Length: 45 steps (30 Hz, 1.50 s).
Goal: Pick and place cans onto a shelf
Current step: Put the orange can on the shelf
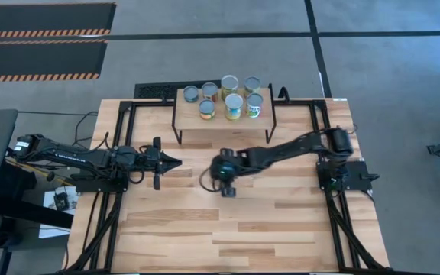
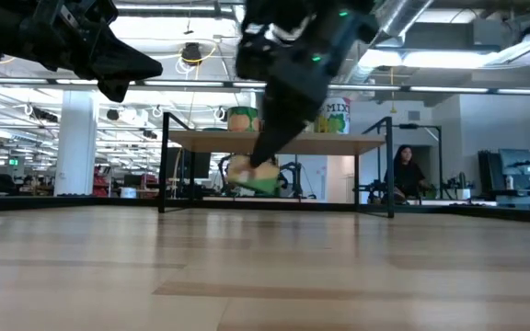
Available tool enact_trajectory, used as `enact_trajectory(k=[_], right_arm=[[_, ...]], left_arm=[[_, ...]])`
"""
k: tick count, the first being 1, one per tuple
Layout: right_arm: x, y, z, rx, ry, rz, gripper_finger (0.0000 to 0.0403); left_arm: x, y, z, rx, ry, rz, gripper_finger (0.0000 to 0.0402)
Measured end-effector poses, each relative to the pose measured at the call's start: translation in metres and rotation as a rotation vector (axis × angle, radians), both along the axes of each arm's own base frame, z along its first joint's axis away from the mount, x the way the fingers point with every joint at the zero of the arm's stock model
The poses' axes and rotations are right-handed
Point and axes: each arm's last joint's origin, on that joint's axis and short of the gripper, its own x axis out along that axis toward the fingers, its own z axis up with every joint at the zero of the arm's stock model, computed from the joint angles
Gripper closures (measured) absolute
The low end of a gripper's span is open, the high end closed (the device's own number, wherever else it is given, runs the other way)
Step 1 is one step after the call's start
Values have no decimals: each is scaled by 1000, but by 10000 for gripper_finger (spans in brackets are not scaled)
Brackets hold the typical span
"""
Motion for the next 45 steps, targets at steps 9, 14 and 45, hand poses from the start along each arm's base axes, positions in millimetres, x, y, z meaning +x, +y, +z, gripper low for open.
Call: enact_trajectory(k=[9,14,45], right_arm=[[48,-20,-18,-76,74,102,387],[58,-22,-27,-86,94,117,377],[-37,35,-7,-165,-198,86,392]], left_arm=[[0,0,-1,5,10,-2,384],[0,0,-2,7,19,-3,384],[50,-26,-22,104,211,-110,401]])
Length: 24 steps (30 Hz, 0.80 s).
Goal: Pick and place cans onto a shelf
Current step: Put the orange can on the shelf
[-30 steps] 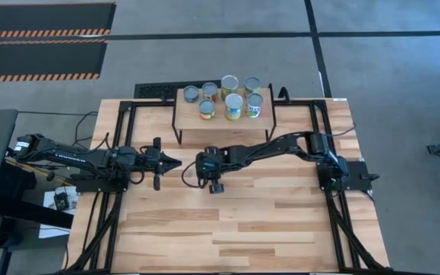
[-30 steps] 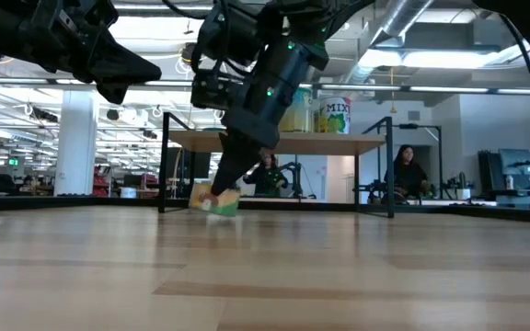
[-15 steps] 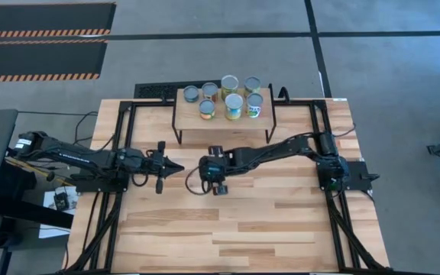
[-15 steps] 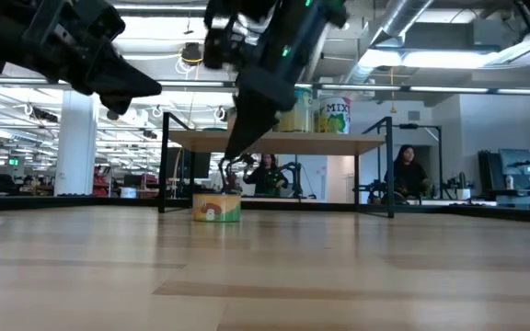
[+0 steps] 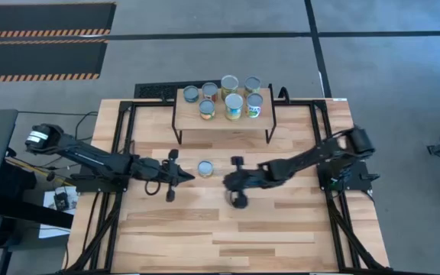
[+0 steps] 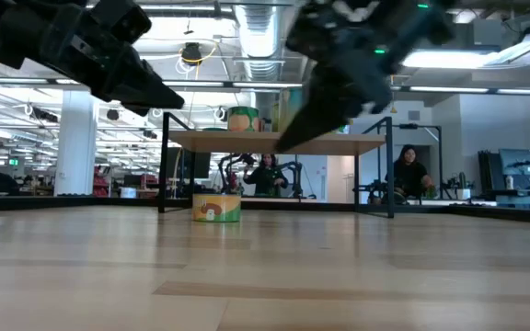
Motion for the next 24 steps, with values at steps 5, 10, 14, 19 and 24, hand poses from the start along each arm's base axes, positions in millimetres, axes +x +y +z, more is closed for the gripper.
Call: enact_trajectory(k=[5,10,14,19,24], right_arm=[[-46,2,-5,87,-108,-29,393],[-82,5,-3,115,-195,-63,386],[-98,9,-1,105,-232,-90,392],[-110,16,1,78,-248,-97,392],[-112,22,1,67,-260,-94,387]], left_arm=[[23,-4,-4,25,96,15,401],[45,-6,-11,80,225,101,393],[64,-9,-21,123,322,118,369],[82,-11,-32,209,418,137,332],[92,-9,-39,296,509,158,309]])
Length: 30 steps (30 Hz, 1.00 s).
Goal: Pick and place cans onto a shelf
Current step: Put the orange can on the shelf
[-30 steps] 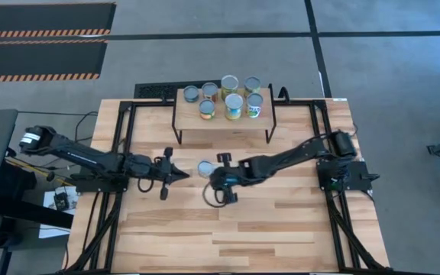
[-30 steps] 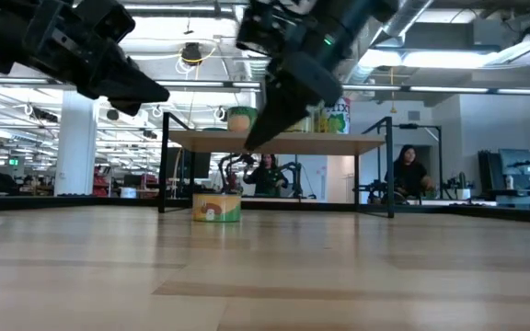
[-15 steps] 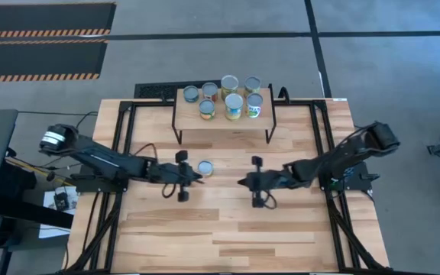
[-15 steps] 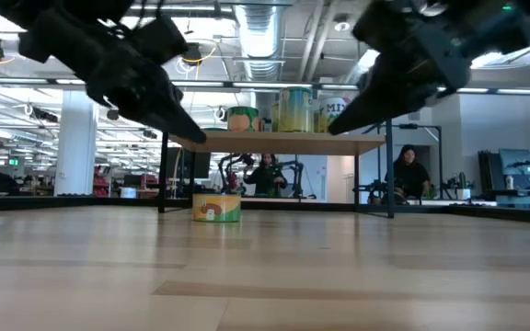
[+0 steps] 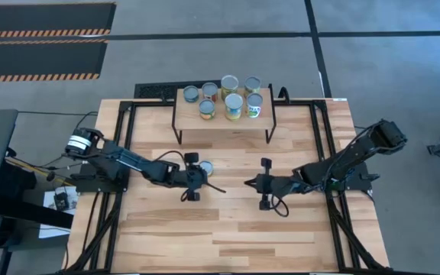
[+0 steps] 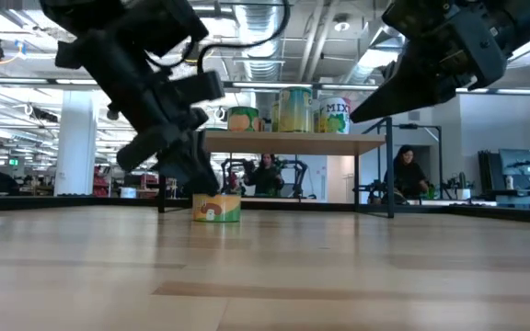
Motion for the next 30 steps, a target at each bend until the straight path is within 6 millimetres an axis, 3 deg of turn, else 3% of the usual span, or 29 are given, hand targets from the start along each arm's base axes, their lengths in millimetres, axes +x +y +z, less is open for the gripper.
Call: enact_trajectory(k=[9,16,18,24,27,30], right_arm=[[0,1,0,-11,-5,-10,390],[0,1,0,-11,-5,-10,390],[-1,1,0,-12,-3,-10,391],[-1,1,0,-12,-2,-10,388],[0,1,0,-10,-5,-10,389],[0,1,1,-8,-7,-9,389]], left_arm=[[2,13,-17,26,84,28,321],[0,8,-10,86,132,-23,392],[0,7,6,107,146,-19,393],[-9,14,82,95,86,47,397],[-22,28,124,72,23,117,398],[-34,50,149,73,9,195,399]])
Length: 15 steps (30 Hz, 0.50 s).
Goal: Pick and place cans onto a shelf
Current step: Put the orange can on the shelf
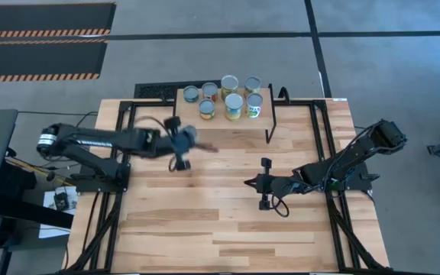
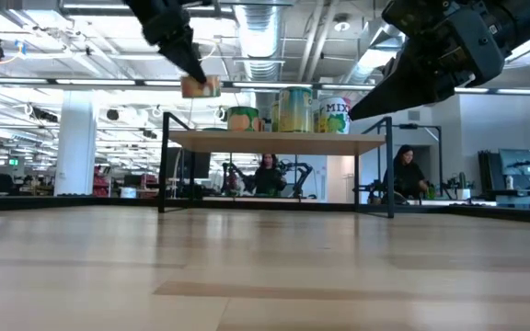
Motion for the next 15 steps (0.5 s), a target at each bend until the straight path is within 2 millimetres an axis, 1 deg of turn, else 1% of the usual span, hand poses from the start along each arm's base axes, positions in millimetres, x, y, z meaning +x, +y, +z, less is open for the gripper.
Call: enact_trajectory(k=[3,8,10,15], right_arm=[[0,0,0,1,-1,1,388],[0,0,1,9,-8,-2,390],[0,0,1,10,-9,-2,390],[0,0,1,10,-9,-2,388]], left_arm=[[-5,25,18,11,-37,57,400],[-8,70,19,-40,-11,96,400],[-12,86,19,-53,-11,123,401],[-20,113,21,-108,-71,152,401]])
